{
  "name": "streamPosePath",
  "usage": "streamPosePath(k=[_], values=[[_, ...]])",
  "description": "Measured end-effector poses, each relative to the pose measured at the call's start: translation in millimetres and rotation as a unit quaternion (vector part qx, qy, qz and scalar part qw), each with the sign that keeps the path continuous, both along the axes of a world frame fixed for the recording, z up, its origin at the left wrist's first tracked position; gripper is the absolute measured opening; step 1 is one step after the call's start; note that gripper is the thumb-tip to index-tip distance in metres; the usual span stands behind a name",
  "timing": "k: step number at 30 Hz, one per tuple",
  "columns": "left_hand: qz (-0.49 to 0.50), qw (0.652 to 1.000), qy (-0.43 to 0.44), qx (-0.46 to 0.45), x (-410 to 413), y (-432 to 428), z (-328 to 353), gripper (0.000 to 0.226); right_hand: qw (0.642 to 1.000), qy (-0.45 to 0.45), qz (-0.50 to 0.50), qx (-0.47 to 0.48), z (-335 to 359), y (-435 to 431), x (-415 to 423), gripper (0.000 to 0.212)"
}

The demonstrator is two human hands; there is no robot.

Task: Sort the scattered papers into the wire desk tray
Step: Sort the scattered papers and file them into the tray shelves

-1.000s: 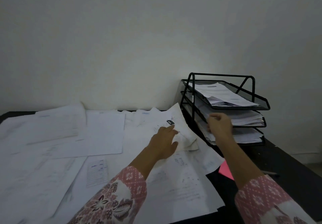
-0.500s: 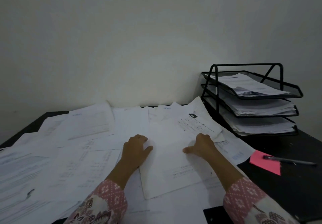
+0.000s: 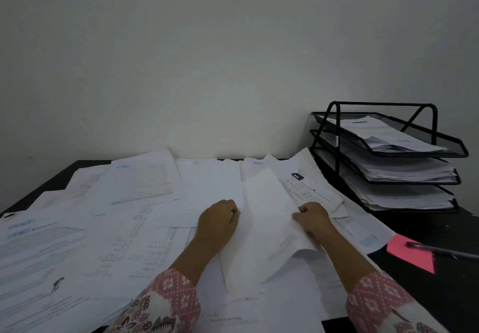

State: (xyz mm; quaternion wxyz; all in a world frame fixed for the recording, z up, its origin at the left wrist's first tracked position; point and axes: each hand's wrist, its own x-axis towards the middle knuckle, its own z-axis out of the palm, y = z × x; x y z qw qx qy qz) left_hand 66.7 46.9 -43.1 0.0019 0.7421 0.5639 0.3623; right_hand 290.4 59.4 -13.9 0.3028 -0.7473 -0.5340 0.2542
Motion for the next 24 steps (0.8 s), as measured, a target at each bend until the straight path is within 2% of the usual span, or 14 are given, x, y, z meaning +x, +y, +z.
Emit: streamPosePath(k=[4,9,10,12,14,17,19,22,24], values=[[-0.063,0.996,-0.051,-0.025,15.3,-12.3,10.7,0.016,0.996,0.091,-0.018,0.009,-2.6,6.9,-17.2,0.016],[-0.122,0.985,-0.083,-0.088,21.6,-25.3,19.6,0.014,0.991,0.136,-0.013,-0.001,1.1,15.0,-45.3,0.018],[-0.138,0.979,-0.099,-0.109,21.1,-27.1,20.9,0.013,0.987,0.162,-0.012,-0.003,2.0,15.5,-49.3,0.020],[-0.164,0.965,-0.136,-0.153,17.4,-29.3,23.0,0.014,0.980,0.199,0.002,-0.006,1.4,13.2,-55.6,0.041],[-0.170,0.952,-0.174,-0.184,10.2,-28.8,23.8,0.018,0.983,0.177,0.047,0.001,-1.6,10.2,-59.5,0.040],[-0.116,0.958,-0.217,-0.147,-7.5,-23.2,23.3,0.019,0.990,0.124,0.065,0.014,-1.9,9.6,-58.2,0.035],[-0.015,0.972,-0.209,-0.102,-23.8,-15.5,21.4,0.015,0.988,0.141,0.061,0.030,2.6,10.0,-56.5,0.037],[0.150,0.965,-0.172,-0.129,-49.6,-6.7,19.7,0.047,0.973,0.217,0.057,0.045,10.6,8.3,-50.6,0.036],[0.159,0.945,-0.219,-0.181,-61.8,-3.3,22.1,0.064,0.962,0.261,0.070,0.040,13.5,5.9,-46.4,0.035]])
